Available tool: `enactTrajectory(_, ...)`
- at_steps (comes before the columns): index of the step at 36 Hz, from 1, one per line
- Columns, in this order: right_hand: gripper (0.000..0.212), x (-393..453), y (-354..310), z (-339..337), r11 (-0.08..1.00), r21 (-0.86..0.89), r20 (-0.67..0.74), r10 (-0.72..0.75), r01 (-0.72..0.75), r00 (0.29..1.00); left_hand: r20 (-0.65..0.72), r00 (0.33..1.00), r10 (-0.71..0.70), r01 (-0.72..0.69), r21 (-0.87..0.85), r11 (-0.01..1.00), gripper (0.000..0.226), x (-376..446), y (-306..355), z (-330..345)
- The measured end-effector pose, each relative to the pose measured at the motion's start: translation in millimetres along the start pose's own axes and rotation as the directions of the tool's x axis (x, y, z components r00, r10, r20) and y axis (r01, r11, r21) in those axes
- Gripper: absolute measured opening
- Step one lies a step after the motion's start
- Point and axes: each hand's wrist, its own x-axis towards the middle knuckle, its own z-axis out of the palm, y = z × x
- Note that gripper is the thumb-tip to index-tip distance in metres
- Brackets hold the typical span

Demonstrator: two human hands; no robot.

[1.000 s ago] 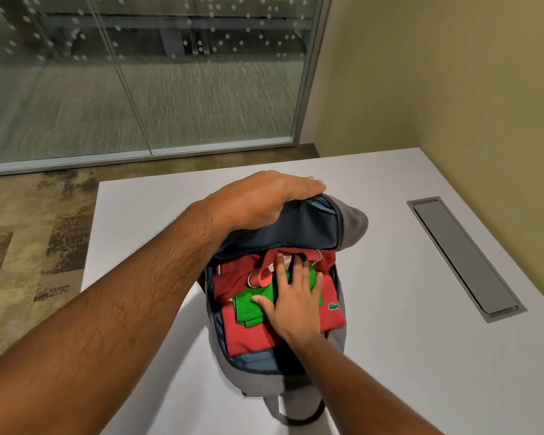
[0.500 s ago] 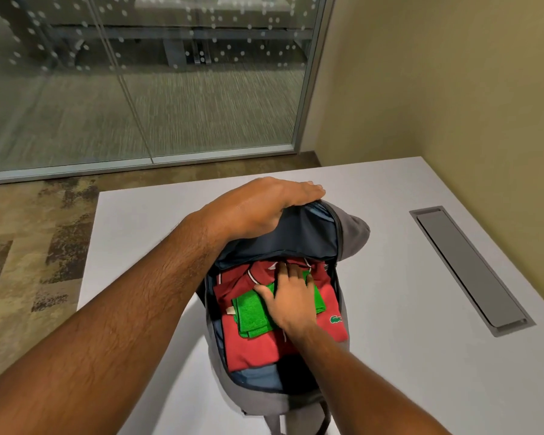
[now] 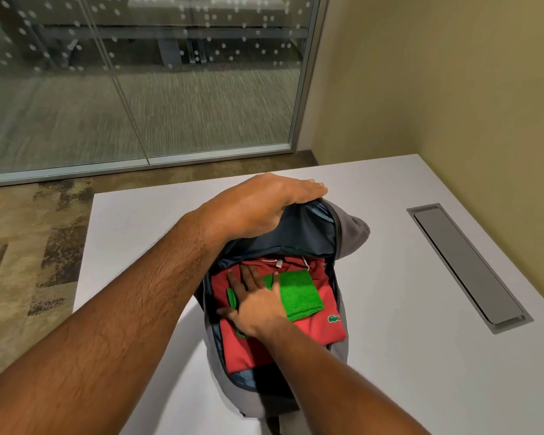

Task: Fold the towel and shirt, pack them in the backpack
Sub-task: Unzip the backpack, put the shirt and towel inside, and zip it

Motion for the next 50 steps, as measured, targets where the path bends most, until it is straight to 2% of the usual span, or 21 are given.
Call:
enactTrajectory(3,0.088,7.9,-1.1,-5.8,1.0,-0.002,0.127,-0.018,0.019,0.992,0.009,1.0,0.001,-0.001,0.0,1.0,0.082,-1.5,-0.9,-0.1)
enactTrajectory(5,0.083,8.5,1.4,-7.9,0.996,0.076,0.085,-0.05,0.044,0.995,0.005,1.0,-0.001,0.001,-0.003,1.0,0.081,-2.8,-2.5,-0.1)
enactTrajectory(8,0.053,-6.1,15.6,-4.8,0.983,0.155,-0.212,-0.066,0.1,0.975,-0.001,1.0,-0.009,0.009,-0.008,1.0,0.081,-4.0,-3.0,0.7)
enactTrajectory(9,0.042,-12.9,23.1,-0.1,0.985,0.133,-0.34,-0.056,0.106,0.939,-0.003,1.0,-0.009,0.009,-0.009,1.0,0.08,-4.5,-2.6,1.2)
enactTrajectory(11,0.027,-28.4,40.8,10.1,0.995,0.091,-0.568,0.026,0.032,0.822,-0.008,1.0,-0.01,0.01,-0.009,1.0,0.078,-5.3,-2.1,1.7)
enactTrajectory(13,0.023,-41.2,61.5,20.4,0.981,0.152,-0.668,0.191,-0.12,0.719,-0.012,1.0,-0.005,0.005,-0.004,1.0,0.076,-5.7,-1.9,1.7)
enactTrajectory(15,0.045,-50.5,82.2,31.5,0.933,0.219,-0.603,0.358,-0.284,0.713,-0.016,1.0,-0.006,0.006,0.003,1.0,0.075,-5.9,-1.0,1.7)
enactTrajectory(18,0.089,-61.5,102.4,49.0,0.879,0.252,-0.27,0.465,-0.404,0.843,-0.003,1.0,-0.022,0.022,0.002,1.0,0.075,-6.8,1.9,4.6)
enactTrajectory(20,0.093,-64.5,109.4,50.8,0.86,0.315,-0.107,0.453,-0.402,0.885,0.028,0.999,-0.035,0.035,-0.004,0.999,0.075,-8.8,3.9,9.5)
enactTrajectory(22,0.082,-64.9,112.1,43.3,0.844,0.36,-0.058,0.445,-0.397,0.893,0.045,0.998,-0.043,0.043,-0.003,0.999,0.073,-11.2,5.3,14.2)
enactTrajectory(25,0.079,-70.4,113.8,39.2,0.86,0.33,-0.121,0.446,-0.388,0.887,0.032,0.998,-0.051,0.051,0.003,0.999,0.071,-13.9,7.2,17.1)
enactTrajectory(30,0.096,-97.9,114.9,47.2,0.915,0.094,-0.244,0.403,-0.392,0.882,0.027,0.998,-0.053,0.053,-0.002,0.999,0.069,-20.4,13.8,20.6)
enactTrajectory(33,0.088,-116.3,120.1,52.3,0.928,-0.007,-0.316,0.351,-0.372,0.882,0.026,0.998,-0.065,0.065,-0.012,0.998,0.067,-25.0,18.0,24.4)
enactTrajectory(37,0.056,-141.8,131.6,64.9,0.955,-0.151,-0.427,0.169,-0.254,0.888,0.042,0.996,-0.081,0.082,-0.03,0.996,0.066,-32.4,24.8,32.3)
enactTrajectory(42,0.036,-167.7,139.3,78.5,0.971,-0.206,-0.475,0.011,-0.123,0.88,0.064,0.993,-0.096,0.099,-0.056,0.993,0.061,-44.6,36.1,43.3)
enactTrajectory(46,0.042,-180.9,134.1,86.6,0.958,-0.283,-0.477,-0.096,-0.049,0.874,0.097,0.988,-0.119,0.124,-0.054,0.991,0.063,-55.2,43.3,54.3)
enactTrajectory(50,0.042,-190.9,125.9,90.8,0.967,-0.254,-0.482,-0.104,-0.025,0.87,0.13,0.981,-0.144,0.154,-0.071,0.986,0.064,-66.9,47.5,68.2)
